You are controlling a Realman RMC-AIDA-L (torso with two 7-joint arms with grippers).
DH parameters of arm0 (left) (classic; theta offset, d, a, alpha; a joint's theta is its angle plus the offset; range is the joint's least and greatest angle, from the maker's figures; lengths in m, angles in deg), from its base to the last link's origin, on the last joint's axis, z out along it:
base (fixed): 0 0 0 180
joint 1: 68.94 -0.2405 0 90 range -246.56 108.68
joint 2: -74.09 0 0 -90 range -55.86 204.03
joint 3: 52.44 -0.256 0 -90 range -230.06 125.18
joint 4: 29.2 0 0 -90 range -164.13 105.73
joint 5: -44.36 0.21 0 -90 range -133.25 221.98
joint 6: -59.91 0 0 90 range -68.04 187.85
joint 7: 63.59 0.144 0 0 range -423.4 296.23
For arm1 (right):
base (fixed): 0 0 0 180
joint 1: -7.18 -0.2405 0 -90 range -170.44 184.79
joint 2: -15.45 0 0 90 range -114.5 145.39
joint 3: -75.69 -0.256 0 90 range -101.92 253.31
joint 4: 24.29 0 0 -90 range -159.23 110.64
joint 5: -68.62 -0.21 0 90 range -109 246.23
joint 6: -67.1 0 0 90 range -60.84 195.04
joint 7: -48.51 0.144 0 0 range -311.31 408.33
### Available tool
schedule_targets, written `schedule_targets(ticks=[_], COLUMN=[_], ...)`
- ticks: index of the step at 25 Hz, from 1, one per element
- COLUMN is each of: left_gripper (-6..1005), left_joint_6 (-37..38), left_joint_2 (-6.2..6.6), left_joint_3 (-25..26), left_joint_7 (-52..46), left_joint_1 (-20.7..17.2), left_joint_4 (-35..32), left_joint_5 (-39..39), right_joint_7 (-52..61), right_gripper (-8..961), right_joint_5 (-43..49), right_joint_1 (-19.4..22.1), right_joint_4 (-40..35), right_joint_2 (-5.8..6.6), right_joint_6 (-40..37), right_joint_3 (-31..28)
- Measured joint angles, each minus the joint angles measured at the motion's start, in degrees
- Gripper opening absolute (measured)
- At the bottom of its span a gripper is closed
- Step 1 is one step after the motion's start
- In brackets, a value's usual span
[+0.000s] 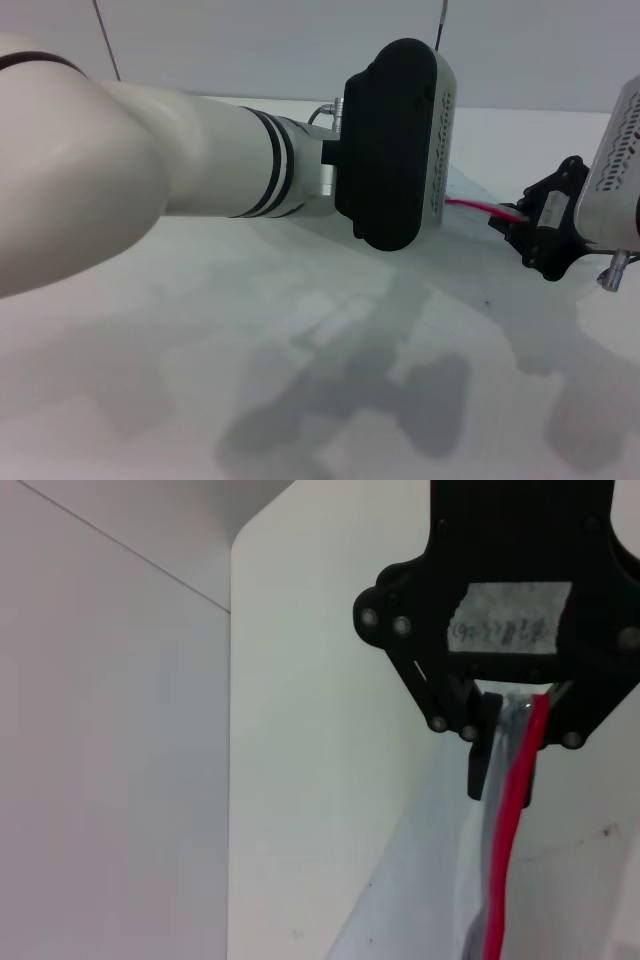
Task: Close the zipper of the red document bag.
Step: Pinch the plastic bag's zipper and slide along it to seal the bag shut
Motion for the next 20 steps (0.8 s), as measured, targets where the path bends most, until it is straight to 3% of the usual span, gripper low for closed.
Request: schedule_targets(ticks=[20], left_gripper=[368], left_joint_6=[-2.03], left_joint_2=[-0.18], left_joint_3=[-0.79], left_joint_7=[-0.11], left_joint_1=[0.58], left_joint_4=[2.64], left_joint_5=[0.09], right_joint_7=[0.01], right_gripper=[68], right_joint_5=[-0.03], right_joint_1=[-0.16], right_joint_4=[-0.10], right_joint_2=[0.00], right_joint_6=[0.05], right_joint_3=[0.12])
